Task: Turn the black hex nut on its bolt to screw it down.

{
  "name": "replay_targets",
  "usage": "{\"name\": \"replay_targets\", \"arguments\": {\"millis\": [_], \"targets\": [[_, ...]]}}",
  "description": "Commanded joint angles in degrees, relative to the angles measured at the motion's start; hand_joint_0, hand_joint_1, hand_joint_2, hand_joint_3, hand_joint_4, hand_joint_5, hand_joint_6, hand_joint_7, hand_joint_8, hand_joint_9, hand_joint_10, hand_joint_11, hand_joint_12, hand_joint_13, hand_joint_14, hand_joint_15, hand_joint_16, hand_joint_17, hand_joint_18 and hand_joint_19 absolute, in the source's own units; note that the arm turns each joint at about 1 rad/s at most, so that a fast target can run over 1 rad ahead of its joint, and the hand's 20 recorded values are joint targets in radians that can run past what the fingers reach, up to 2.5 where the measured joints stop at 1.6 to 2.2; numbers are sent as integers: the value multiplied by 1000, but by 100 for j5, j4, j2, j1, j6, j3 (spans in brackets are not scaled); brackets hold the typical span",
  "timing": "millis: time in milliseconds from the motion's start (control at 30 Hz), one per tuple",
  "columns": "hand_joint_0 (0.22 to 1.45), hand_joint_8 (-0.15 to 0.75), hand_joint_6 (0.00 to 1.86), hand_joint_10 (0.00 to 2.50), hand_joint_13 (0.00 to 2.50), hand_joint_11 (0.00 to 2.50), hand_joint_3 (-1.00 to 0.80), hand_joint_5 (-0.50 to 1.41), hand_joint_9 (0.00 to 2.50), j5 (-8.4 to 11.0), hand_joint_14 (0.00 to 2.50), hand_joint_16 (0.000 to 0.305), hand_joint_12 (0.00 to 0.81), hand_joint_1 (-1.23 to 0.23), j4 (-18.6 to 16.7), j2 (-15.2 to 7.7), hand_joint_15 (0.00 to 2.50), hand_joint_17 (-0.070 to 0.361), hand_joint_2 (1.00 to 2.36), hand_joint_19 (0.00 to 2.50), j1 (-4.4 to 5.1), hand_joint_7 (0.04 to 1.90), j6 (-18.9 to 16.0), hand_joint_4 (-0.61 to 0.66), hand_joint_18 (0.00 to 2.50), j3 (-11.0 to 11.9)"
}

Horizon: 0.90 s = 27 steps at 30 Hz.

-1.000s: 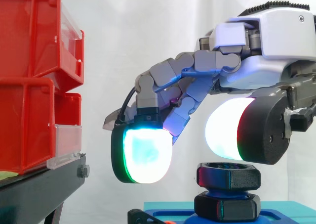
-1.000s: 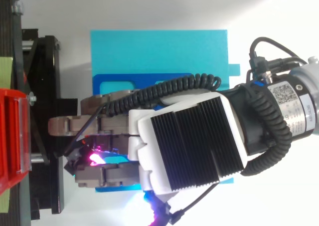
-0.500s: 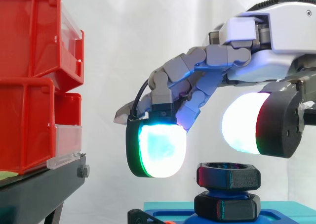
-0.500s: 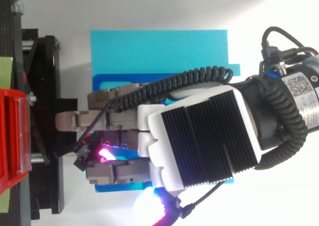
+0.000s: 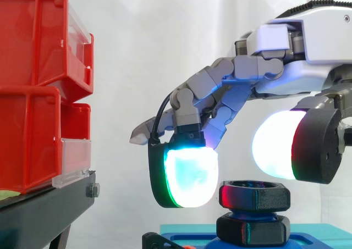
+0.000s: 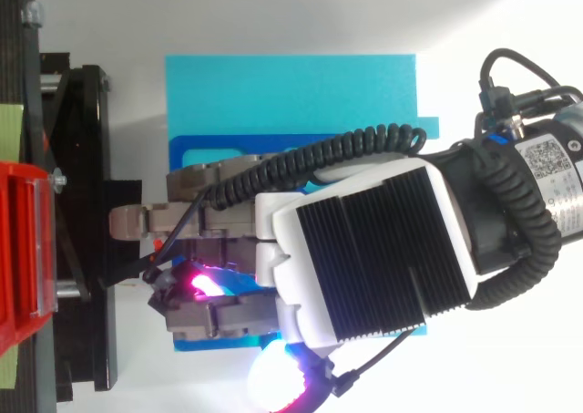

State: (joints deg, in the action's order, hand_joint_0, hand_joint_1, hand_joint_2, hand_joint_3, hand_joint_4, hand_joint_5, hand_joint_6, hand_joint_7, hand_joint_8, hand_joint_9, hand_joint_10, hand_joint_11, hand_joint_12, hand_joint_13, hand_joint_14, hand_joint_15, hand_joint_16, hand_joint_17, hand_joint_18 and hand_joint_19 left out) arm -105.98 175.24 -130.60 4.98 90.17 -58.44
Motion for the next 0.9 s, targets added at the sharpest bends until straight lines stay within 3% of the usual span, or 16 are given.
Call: {"name": "replay_targets", "arguments": {"millis": [0, 867], "targets": [[556, 286, 717, 5, 379, 184, -500, -58, 794, -37, 0, 48, 334, -316, 2, 0, 0, 109, 1000, 313, -6, 1056, 0, 216, 503, -1], [558, 295, 773, 6, 390, 216, -500, -58, 854, -160, 0, 48, 331, -321, 2, 0, 0, 108, 1000, 314, -76, 1059, 44, 205, 507, -1]]}}
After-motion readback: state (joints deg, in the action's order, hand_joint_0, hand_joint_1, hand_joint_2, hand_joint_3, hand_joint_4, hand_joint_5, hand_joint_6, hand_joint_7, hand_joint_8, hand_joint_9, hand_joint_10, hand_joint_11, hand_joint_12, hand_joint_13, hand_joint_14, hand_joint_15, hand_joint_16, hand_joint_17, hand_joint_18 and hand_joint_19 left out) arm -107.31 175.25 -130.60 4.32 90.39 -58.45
